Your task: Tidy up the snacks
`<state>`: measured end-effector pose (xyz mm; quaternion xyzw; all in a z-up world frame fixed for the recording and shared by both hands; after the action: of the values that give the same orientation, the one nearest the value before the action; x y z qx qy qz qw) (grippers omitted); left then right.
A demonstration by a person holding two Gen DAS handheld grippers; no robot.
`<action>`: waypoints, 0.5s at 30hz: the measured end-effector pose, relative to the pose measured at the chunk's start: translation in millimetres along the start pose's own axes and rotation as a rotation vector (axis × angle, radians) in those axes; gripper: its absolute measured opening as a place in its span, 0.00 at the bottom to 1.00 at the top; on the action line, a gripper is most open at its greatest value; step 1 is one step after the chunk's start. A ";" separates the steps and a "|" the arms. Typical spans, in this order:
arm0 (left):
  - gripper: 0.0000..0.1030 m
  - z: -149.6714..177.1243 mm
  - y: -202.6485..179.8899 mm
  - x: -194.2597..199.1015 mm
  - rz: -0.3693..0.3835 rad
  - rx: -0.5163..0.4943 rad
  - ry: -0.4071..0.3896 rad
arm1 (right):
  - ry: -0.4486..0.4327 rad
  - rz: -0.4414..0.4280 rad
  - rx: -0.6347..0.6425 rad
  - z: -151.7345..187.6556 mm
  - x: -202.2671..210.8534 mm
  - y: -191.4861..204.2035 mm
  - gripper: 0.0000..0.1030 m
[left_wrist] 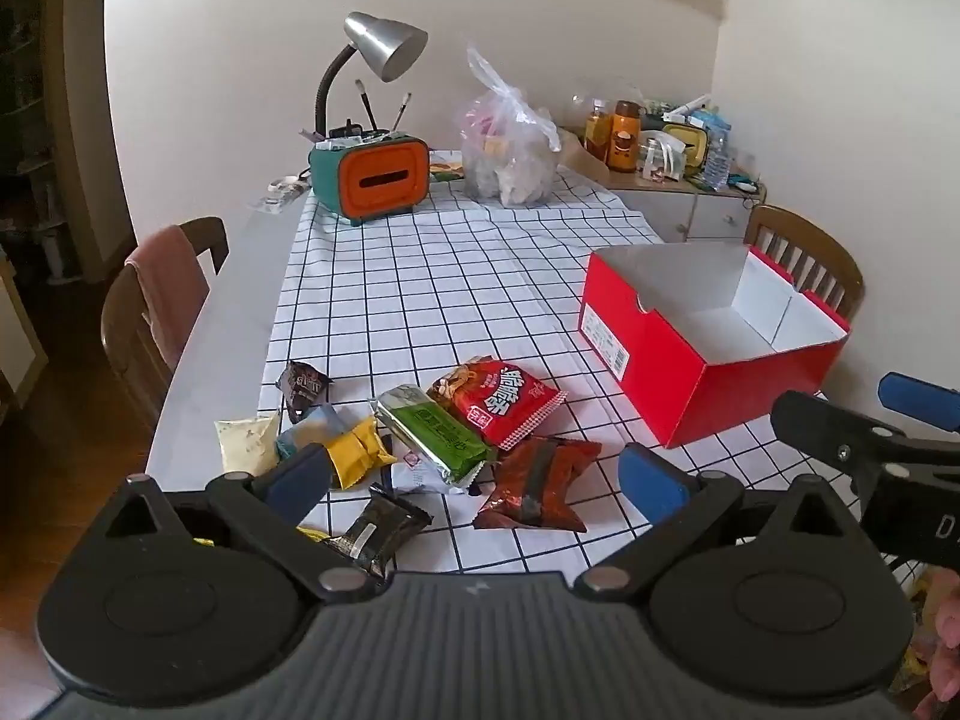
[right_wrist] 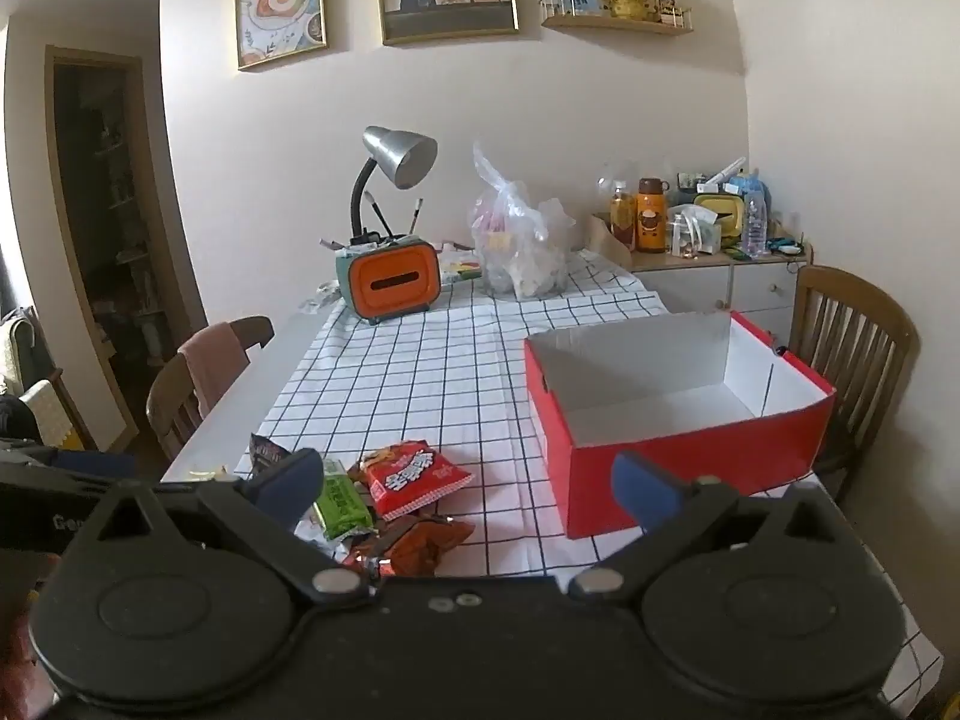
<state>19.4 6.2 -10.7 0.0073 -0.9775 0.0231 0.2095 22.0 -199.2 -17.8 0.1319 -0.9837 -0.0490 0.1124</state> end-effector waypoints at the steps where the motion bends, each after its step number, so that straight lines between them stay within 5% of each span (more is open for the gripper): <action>1: 1.00 -0.4 -0.1 0.3 0.001 -0.001 0.000 | 0.001 -0.003 -0.001 -1.1 -0.1 0.1 1.00; 15: 1.00 -1.0 0.5 0.2 0.017 0.020 0.001 | -0.009 -0.016 0.028 -4.3 2.4 2.9 1.00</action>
<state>19.5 6.7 -9.8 0.0013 -0.9771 0.0348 0.2097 20.0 -197.4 -12.8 0.1412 -0.9836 -0.0369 0.1057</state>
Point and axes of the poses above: each gripper's, at about its wrist camera, not at the fingertips, and x roughly against the way its jaws point, y to its left, z to its underside, the point moved 3 cm from there along -x, roughly the way its jaws point, and after that the axes turned 14 degrees about -y, right-handed, at the moved point
